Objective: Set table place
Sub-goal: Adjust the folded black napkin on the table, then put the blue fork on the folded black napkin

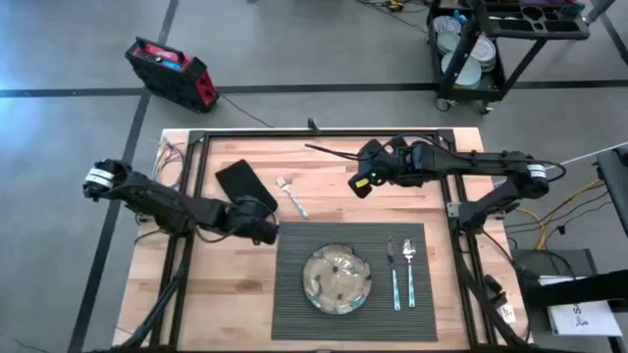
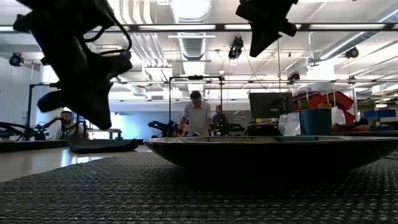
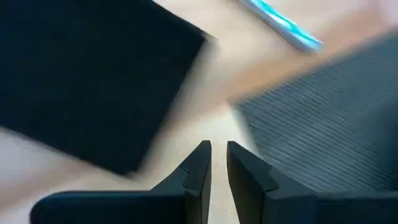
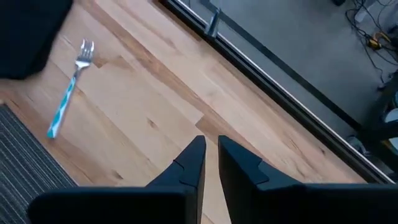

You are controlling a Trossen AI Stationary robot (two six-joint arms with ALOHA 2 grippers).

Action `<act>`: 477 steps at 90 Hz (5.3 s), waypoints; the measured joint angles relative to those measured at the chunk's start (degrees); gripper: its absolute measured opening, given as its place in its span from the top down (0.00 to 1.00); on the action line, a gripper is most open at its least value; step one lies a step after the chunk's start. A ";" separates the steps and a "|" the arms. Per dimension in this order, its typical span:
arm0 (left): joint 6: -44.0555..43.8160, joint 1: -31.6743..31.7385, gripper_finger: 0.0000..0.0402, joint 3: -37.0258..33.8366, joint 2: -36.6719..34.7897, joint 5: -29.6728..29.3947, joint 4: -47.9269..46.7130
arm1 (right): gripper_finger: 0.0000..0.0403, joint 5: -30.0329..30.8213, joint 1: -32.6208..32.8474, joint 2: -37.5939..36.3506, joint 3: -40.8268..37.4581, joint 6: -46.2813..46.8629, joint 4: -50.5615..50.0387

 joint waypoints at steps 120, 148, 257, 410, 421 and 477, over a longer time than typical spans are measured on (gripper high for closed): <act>6.23 0.02 0.91 2.48 -0.85 13.32 6.65 | 0.92 0.02 0.01 0.00 1.16 -5.01 0.54; 24.32 0.04 0.91 18.20 -0.85 1.46 -4.63 | 0.92 0.09 0.01 0.00 7.31 -5.60 0.65; 28.53 -0.07 0.91 6.69 -31.64 3.81 -38.90 | 1.00 -25.97 -14.63 31.17 43.25 11.08 -1.15; 32.61 -0.08 0.91 0.94 -35.12 6.52 -36.40 | 1.00 -28.95 -8.14 54.53 45.45 12.48 8.25; 32.61 -0.08 0.91 0.94 -35.12 6.52 -36.20 | 0.97 -27.95 -8.13 54.53 45.10 12.63 7.60; 32.61 -0.08 0.91 0.94 -35.10 6.52 -35.93 | 0.63 -29.89 -5.45 54.53 38.61 13.25 7.98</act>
